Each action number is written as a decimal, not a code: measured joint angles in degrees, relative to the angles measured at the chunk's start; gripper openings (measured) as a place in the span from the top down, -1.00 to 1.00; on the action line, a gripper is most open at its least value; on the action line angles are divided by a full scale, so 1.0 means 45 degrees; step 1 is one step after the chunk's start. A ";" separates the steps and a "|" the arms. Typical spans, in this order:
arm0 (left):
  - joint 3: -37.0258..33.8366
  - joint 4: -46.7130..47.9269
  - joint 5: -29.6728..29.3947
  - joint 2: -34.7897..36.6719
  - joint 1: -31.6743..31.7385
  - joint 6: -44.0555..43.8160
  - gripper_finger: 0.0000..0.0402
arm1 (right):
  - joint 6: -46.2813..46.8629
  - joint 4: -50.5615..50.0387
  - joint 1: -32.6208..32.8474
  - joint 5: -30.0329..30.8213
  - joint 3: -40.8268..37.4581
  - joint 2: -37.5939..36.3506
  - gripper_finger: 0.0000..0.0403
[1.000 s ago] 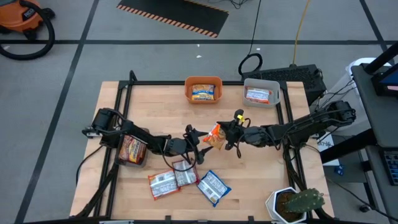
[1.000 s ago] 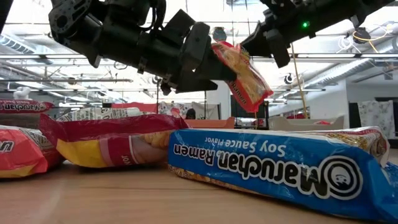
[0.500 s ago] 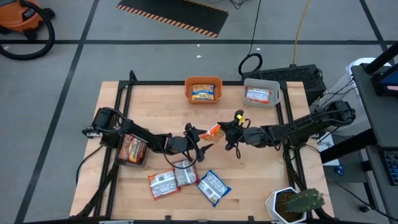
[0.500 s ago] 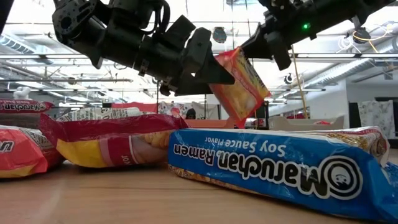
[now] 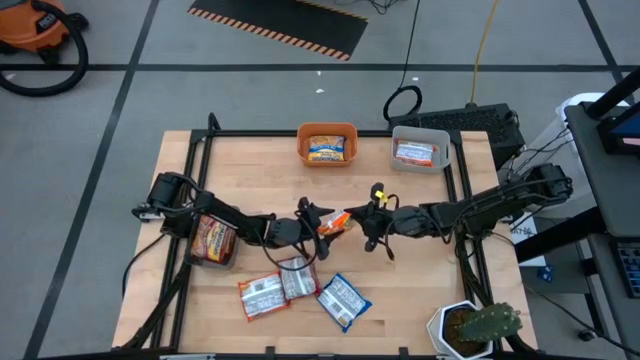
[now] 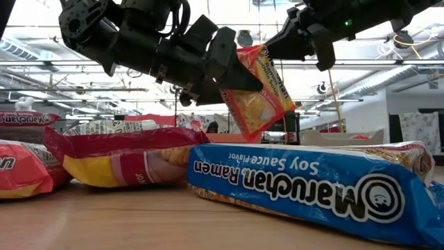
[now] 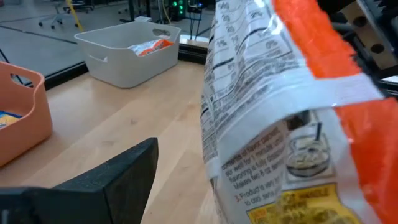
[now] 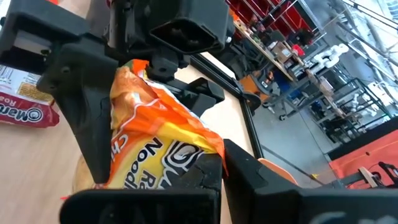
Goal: Sort Maruchan noodles
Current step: Put the top orange noodle pack into the gray bin
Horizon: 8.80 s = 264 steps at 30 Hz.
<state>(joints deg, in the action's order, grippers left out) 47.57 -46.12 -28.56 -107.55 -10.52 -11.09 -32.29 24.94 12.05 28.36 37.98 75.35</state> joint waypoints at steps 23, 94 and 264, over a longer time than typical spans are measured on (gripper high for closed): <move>-0.0010 -0.0205 0.0010 0.0005 -0.0092 0.0835 0.22 | -0.0066 -0.0461 -0.0117 0.0229 0.0005 -0.0014 1.00; 0.0729 -0.7833 0.4279 0.0126 0.0836 0.3707 0.32 | 0.8398 0.6894 -0.2181 -0.7334 -0.3191 -0.3141 -0.11; 0.0544 0.3136 -0.2894 0.3497 -0.3686 0.0417 -0.48 | 0.9290 -0.8731 -1.7685 -1.0590 -0.1671 -0.7162 0.37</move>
<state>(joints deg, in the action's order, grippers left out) 50.02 -32.01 -41.58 -91.81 -27.11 -9.21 9.51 -14.35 -67.53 -19.30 30.46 43.12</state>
